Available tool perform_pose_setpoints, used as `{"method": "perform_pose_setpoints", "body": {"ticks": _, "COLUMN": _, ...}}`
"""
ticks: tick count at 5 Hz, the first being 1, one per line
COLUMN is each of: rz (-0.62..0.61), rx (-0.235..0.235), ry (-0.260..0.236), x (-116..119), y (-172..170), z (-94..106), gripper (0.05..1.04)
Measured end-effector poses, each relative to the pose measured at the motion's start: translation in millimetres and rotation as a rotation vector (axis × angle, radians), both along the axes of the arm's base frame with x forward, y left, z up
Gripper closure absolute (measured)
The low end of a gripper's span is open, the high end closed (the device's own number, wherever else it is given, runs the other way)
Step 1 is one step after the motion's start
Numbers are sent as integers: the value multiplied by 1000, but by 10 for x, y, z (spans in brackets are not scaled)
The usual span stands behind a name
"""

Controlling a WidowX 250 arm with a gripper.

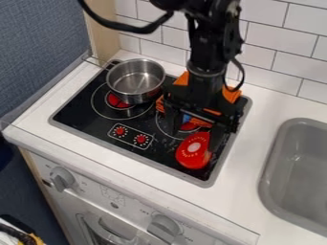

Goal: Transfer the tomato to the bottom right corner of the stove

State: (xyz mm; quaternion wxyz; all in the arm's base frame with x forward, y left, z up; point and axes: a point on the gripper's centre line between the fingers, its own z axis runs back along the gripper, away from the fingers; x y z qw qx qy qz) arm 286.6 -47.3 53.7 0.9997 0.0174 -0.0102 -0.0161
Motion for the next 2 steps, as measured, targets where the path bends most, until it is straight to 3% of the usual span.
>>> {"method": "perform_pose_setpoints", "body": {"ticks": 2, "rz": -37, "rx": -17, "ry": -37, "x": -2, "y": -13, "z": 137, "gripper": 83}}
